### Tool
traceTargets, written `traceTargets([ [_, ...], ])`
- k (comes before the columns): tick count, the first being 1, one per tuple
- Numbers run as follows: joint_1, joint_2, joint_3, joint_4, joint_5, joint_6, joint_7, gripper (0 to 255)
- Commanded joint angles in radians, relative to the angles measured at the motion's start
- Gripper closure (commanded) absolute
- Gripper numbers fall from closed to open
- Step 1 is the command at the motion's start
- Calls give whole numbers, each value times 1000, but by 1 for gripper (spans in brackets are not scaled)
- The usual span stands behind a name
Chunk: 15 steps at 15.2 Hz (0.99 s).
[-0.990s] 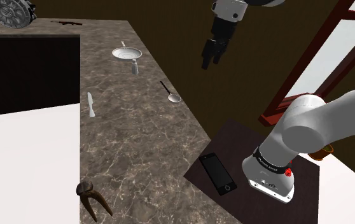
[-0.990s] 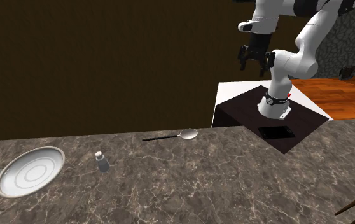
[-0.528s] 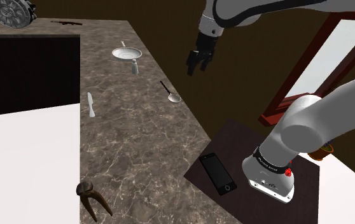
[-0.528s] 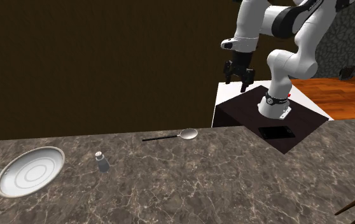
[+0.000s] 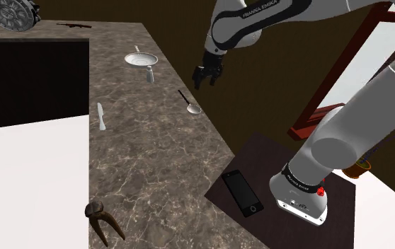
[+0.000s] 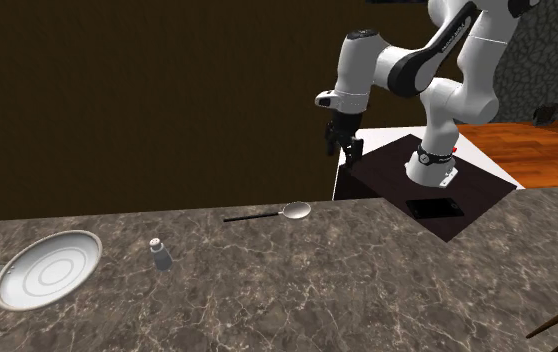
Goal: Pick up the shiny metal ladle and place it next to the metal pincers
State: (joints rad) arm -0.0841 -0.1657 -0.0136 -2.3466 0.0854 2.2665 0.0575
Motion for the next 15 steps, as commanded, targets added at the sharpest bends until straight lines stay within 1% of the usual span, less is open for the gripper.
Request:
traceTargets([
  [1,-9,72,-8,29,3,48,7,0],
  [8,-33,330,-31,175,28,174,34,0],
  [15,-64,587,-48,373,65,243,55,0],
])
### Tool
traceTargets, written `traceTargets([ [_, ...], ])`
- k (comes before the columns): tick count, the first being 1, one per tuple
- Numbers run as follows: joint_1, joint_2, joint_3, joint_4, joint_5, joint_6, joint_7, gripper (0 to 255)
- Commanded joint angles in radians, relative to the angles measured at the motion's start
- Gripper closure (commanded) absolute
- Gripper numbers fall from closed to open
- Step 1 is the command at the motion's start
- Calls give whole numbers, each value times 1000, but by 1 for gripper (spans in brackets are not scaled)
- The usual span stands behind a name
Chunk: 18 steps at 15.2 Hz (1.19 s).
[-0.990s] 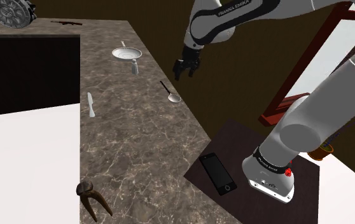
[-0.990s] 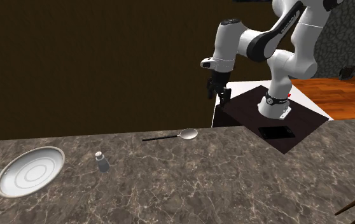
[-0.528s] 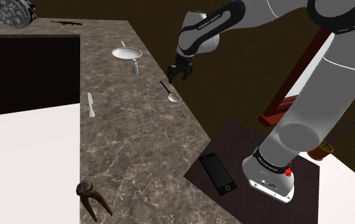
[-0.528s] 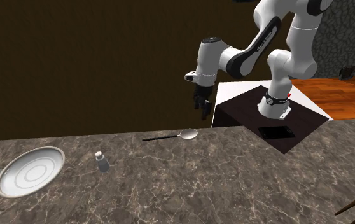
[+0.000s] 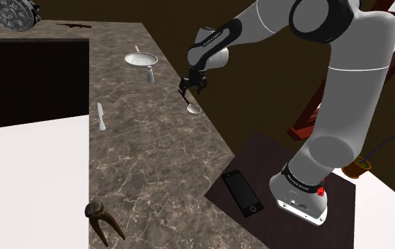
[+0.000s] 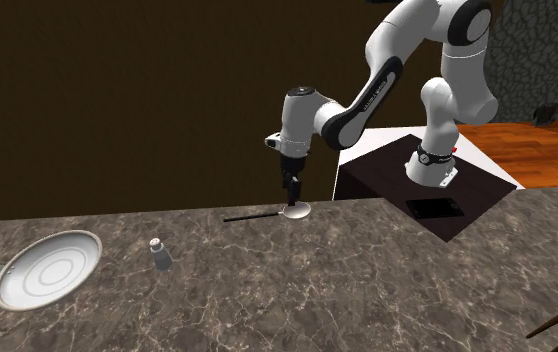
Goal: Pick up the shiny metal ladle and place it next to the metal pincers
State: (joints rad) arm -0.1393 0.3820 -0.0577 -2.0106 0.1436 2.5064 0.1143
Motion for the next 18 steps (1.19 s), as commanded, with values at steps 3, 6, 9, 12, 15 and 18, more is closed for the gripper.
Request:
traceTargets([
  [3,-25,150,-9,140,22,16,10,0],
  [6,-35,263,-22,254,46,18,18,0],
  [9,-23,291,-35,269,65,30,7,0],
  [12,26,194,-23,277,70,27,7,0],
  [15,14,218,-31,272,71,23,5,0],
  [18,-4,254,-44,264,72,18,3,0],
])
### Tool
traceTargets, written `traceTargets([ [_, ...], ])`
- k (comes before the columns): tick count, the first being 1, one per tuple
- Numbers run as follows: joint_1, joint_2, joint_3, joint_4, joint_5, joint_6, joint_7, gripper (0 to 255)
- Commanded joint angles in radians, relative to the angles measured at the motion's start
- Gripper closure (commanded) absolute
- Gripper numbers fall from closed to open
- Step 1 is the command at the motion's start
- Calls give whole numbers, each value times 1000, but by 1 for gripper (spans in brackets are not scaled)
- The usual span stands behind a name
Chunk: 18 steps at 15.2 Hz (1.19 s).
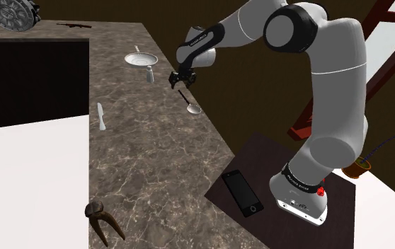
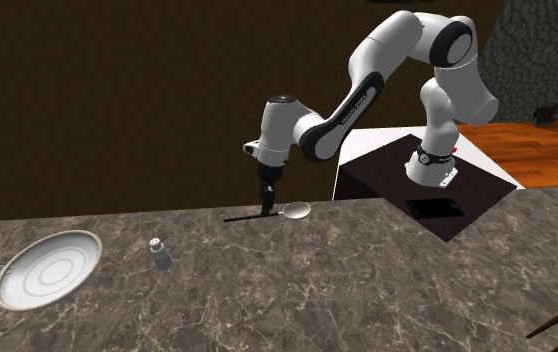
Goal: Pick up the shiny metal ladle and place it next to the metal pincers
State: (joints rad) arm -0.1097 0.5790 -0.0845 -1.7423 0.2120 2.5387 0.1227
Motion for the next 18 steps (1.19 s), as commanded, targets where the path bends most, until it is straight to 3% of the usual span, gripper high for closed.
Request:
traceTargets([
  [1,-39,69,-22,-8,5,-16,-6,0],
  [9,-23,163,-36,33,47,29,-31,0],
  [10,-20,164,-39,33,51,29,-34,0],
  [11,18,74,-28,86,41,-11,-29,0],
  [18,-6,75,-61,-7,42,-22,-29,0],
])
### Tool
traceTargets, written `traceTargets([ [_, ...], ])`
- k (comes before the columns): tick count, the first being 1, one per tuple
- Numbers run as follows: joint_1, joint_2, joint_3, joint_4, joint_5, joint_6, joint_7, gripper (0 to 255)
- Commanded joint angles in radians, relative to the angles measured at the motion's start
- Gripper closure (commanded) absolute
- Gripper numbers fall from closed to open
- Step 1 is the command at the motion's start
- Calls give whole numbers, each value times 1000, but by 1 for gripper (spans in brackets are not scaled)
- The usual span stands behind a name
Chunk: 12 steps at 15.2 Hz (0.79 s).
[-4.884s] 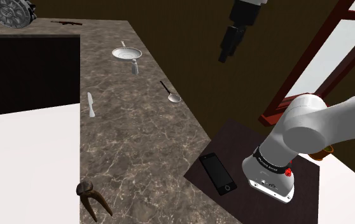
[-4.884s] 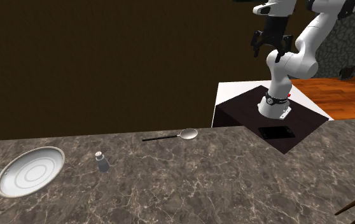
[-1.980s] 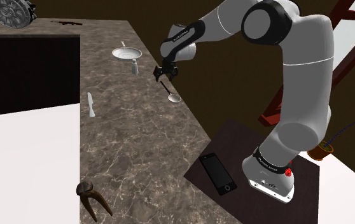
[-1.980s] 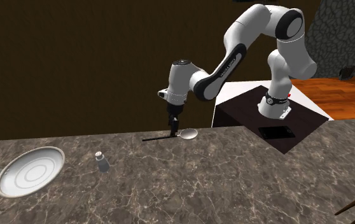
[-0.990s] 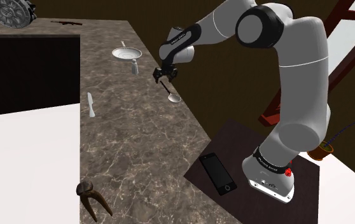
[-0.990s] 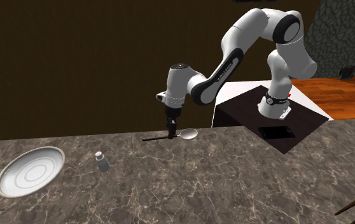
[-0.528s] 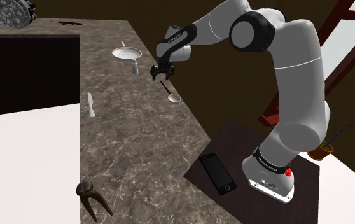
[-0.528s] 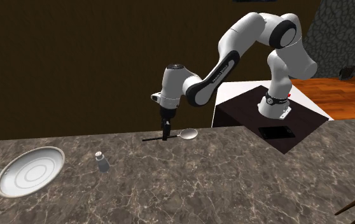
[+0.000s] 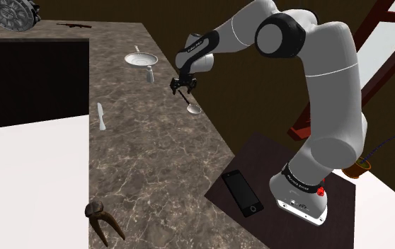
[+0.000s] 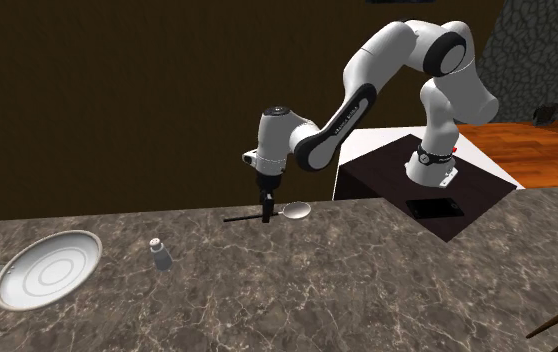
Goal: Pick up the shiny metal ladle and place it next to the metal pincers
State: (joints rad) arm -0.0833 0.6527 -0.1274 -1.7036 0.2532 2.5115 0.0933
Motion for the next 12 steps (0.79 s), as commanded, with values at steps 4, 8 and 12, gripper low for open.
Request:
traceTargets([
  [4,-30,48,-18,-25,18,31,-10,0],
  [8,-27,92,-18,-4,34,52,-19,0],
  [12,-22,93,-24,-4,41,51,-23,0],
])
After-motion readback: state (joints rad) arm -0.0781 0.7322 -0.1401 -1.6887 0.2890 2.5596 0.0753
